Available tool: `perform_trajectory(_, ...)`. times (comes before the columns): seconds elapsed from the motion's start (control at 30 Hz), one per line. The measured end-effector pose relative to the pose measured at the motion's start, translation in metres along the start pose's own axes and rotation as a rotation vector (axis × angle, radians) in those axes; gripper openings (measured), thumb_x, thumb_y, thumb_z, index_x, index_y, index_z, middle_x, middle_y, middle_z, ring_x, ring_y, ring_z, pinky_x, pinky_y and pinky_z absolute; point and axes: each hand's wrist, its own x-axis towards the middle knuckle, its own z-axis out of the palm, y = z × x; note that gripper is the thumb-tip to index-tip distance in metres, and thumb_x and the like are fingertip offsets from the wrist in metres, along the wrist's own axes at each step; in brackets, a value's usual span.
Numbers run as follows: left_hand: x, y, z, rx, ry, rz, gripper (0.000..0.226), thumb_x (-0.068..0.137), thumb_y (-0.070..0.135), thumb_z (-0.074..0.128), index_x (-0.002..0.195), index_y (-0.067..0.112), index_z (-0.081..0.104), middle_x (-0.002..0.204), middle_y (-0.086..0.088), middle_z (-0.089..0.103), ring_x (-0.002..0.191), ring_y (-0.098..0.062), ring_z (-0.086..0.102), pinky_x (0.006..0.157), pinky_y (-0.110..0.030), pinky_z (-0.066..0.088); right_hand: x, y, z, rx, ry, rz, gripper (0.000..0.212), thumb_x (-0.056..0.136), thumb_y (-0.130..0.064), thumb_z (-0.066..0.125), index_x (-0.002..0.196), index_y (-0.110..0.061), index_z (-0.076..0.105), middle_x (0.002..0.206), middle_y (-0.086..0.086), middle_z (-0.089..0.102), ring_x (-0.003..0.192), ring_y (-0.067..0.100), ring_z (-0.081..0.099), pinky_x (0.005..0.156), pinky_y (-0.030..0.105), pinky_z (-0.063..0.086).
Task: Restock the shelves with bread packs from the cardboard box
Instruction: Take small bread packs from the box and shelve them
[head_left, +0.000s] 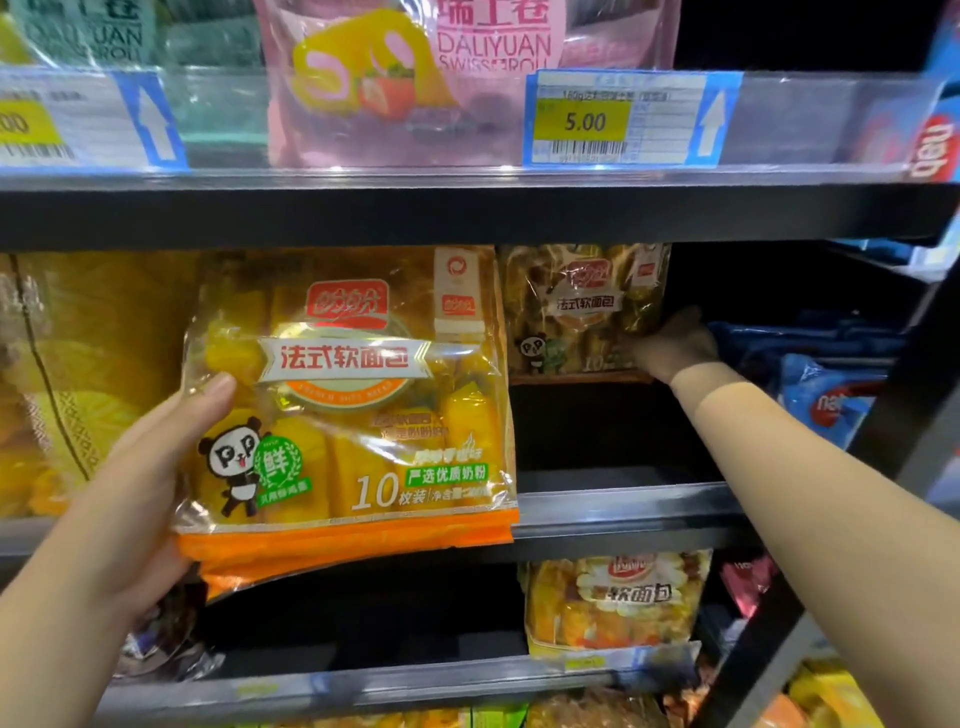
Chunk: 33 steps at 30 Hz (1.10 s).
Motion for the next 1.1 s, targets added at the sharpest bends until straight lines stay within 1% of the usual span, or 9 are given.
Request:
perform_trajectory(0.2,-0.036,0.038,0.088,-0.017,-0.146,0.028,0.035,0.077,0.049,0.075,0.102,0.026,0.086,0.114,-0.013,0.080,0.102,-0.032,0.079,0.083,-0.052,0.065,-0.046,-0.018,-0.024,0.003,0.043,-0.210,0.080,0.090,-0.051,0.071,0.151,-0.012,0.036,0.150,0.017,0.051,0.135,0.040,0.051,0.107,0.047,0.043)
perform_trajectory(0.33,-0.037,0.044,0.097,-0.025,-0.200,-0.068,0.069,0.042,0.056,0.099,0.102,0.024,0.086,0.116,-0.015,0.079,0.101,-0.032,0.079,0.076,-0.045,0.067,-0.114,-0.041,-0.029,0.340,-0.380,-0.331,0.055,0.088,-0.067,0.062,0.127,-0.028,0.064,0.121,-0.006,0.074,0.110,0.018,0.069,0.107,0.040,0.049)
perform_trajectory(0.43,-0.038,0.042,0.097,-0.029,-0.119,-0.140,0.033,0.073,0.046,0.076,0.092,0.022,0.088,0.109,-0.015,0.081,0.091,-0.030,0.081,0.075,-0.044,0.067,-0.153,-0.049,-0.031,0.488,-0.723,-0.297,0.057,0.076,-0.071,0.057,0.116,-0.031,0.064,0.111,-0.005,0.077,0.106,0.020,0.073,0.098,0.044,0.056)
perform_trajectory(0.53,-0.033,0.043,0.102,-0.022,0.025,-0.180,0.031,0.095,0.037,0.061,0.107,0.017,0.082,0.105,-0.016,0.081,0.082,-0.029,0.081,0.078,-0.046,0.063,-0.160,-0.047,-0.027,0.382,-0.815,-0.342,0.096,0.060,-0.073,0.072,0.145,-0.033,0.049,0.122,-0.010,0.074,0.105,0.012,0.074,0.094,0.038,0.060)
perform_trajectory(0.63,-0.020,0.053,0.108,-0.034,0.113,-0.201,0.031,0.100,0.037,0.061,0.121,0.016,0.069,0.100,-0.013,0.082,0.080,-0.028,0.081,0.070,-0.044,0.066,-0.156,-0.053,-0.020,0.304,-0.792,-0.368,0.109,0.065,-0.066,0.080,0.158,-0.042,0.027,0.119,-0.015,0.071,0.091,0.004,0.076,0.092,0.033,0.059)
perform_trajectory(0.7,-0.004,0.059,0.111,0.010,0.168,-0.176,0.048,0.094,0.044,0.070,0.133,0.015,0.064,0.110,-0.015,0.080,0.094,-0.033,0.079,0.081,-0.046,0.064,-0.147,-0.061,-0.013,0.291,-0.721,-0.353,0.109,0.064,-0.066,0.083,0.156,-0.043,0.029,0.122,-0.013,0.069,0.087,0.007,0.077,0.101,0.038,0.055)
perform_trajectory(0.8,0.021,0.067,0.117,0.255,0.364,-0.119,0.094,0.080,0.065,0.079,0.156,0.023,0.044,0.150,-0.015,0.060,0.132,-0.039,0.061,0.112,-0.054,0.047,-0.125,-0.072,0.004,0.299,-0.632,-0.339,0.128,0.038,-0.079,0.088,0.150,-0.041,0.040,0.141,-0.007,0.061,0.119,0.022,0.067,0.107,0.049,0.050)
perform_trajectory(0.87,0.032,0.067,0.120,0.594,0.371,-0.004,0.081,0.095,0.066,0.061,0.162,0.031,0.033,0.167,-0.004,0.039,0.151,-0.034,0.040,0.122,-0.048,0.033,-0.110,-0.075,0.018,0.256,-0.553,-0.370,0.135,0.027,-0.090,0.081,0.147,-0.040,0.044,0.147,-0.009,0.056,0.132,0.026,0.057,0.111,0.051,0.046)
perform_trajectory(1.1,0.070,0.050,0.119,1.053,0.344,0.103,0.054,0.108,0.048,0.047,0.153,0.019,0.045,0.158,-0.009,0.050,0.144,-0.032,0.048,0.112,-0.039,0.038,-0.094,-0.090,0.049,0.035,-0.349,-0.536,0.072,0.082,-0.061,0.074,0.141,-0.027,0.052,0.143,-0.003,0.059,0.133,0.026,0.055,0.112,0.046,0.044)
